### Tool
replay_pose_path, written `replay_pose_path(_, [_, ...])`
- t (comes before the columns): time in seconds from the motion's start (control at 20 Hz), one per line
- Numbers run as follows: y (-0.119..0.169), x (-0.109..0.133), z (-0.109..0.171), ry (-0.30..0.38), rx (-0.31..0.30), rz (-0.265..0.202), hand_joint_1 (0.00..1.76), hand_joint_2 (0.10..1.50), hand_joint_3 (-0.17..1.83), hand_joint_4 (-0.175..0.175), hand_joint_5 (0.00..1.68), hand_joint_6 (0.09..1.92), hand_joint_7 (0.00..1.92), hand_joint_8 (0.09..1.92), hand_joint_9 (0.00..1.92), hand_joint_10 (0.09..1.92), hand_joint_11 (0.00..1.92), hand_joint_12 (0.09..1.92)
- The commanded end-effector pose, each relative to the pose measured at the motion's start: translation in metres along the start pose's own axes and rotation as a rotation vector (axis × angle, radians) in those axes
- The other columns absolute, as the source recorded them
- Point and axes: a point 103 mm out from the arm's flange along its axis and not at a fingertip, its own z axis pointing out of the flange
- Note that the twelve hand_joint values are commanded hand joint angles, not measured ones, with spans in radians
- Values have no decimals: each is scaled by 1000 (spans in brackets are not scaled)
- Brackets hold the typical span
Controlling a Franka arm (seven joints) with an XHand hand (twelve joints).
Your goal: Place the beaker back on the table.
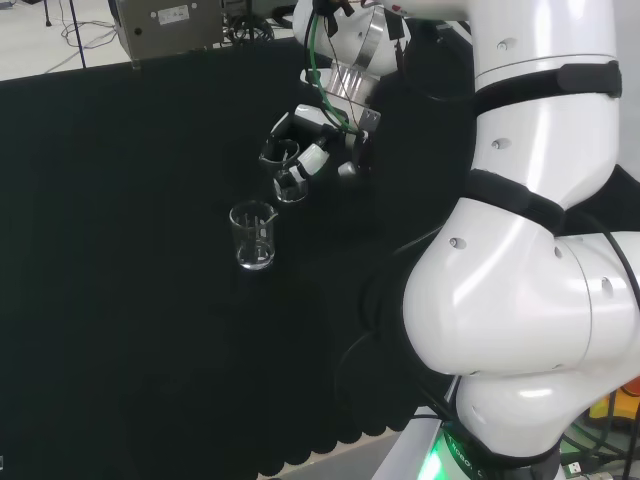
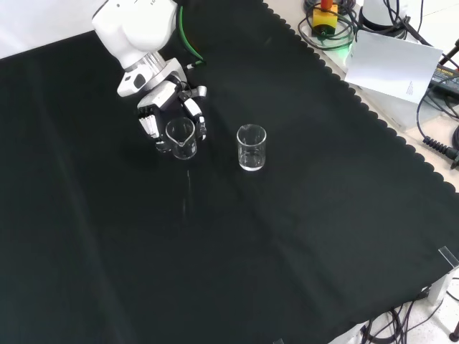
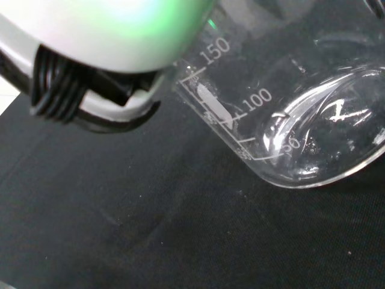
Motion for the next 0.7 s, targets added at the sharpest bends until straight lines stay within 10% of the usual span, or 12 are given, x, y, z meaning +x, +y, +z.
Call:
replay_pose_path(0.05, [1, 0, 0, 14, -11, -4, 1332, 461, 875, -66, 1402, 455, 1629, 188, 1602, 175, 1359, 665])
replay_pose_path(0.25, [-1, -1, 0, 13, -8, -3, 1299, 617, 652, 58, 1340, 527, 1468, 327, 1496, 145, 1203, 809])
replay_pose_path(0.4, [-3, -2, 0, 12, 1, -1, 1211, 684, 498, -59, 1152, 631, 1152, 588, 1344, 131, 997, 963])
replay_pose_path(0.7, [-7, -3, 2, 14, 13, 8, 1171, 493, 723, -43, 730, 919, 815, 791, 1061, 262, 679, 1214])
